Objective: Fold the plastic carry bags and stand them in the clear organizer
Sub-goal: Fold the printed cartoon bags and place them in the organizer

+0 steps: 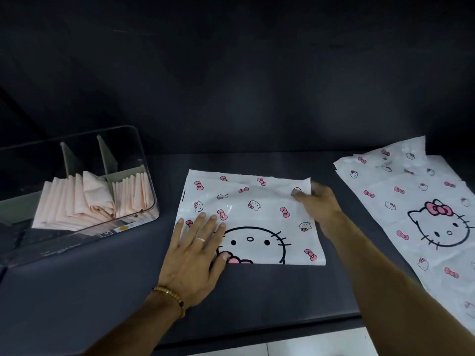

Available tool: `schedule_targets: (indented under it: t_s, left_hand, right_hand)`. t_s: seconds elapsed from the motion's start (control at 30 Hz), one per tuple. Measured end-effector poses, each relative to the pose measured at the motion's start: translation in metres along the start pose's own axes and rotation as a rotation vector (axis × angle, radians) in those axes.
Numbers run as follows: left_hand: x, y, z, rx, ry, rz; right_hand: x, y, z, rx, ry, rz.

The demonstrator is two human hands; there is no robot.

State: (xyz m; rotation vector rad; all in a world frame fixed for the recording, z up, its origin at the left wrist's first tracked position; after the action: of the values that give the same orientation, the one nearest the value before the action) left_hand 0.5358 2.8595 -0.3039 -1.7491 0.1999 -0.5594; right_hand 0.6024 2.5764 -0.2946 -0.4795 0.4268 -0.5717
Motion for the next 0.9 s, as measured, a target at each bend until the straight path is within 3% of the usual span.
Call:
schedule_targets:
  t_s: [0.1,0.37,0.6,0.9]
  left_hand:
    - [-0.002,-0.006,-0.002,0.004,0.026,-0.081]
    - [-0.001,0.001,0.001,0.002,-0.028,-0.044]
    - [-0.001,-0.004,0.001,0.060,-0.001,-0.172]
    - [-0.004,-0.014,-0.004,0.003,0.081,-0.339]
  right_hand:
    - [-0.013,-0.004,-0.003,0.036,-0.153,0.031]
    - [0.002,-0.001,-0.002,0.061,-0.032,-0.045]
    - [0.007,-0.001,-0.009,-0.142,-0.047,-0.197]
    - [0.008,-0.001,-0.008,-0.211,-0.034,-0.217]
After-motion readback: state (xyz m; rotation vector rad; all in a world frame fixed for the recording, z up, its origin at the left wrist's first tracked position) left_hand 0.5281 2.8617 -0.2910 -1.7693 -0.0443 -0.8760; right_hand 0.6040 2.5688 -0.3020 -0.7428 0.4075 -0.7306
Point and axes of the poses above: each hand's wrist, its own x-axis towards the middle knuckle, its own y-axis out of the palm, z = x × y, the point moved 7 cm from there along x, towards the middle knuckle, and after that the axes turned 14 degrees about -z, right-handed, at the moved point
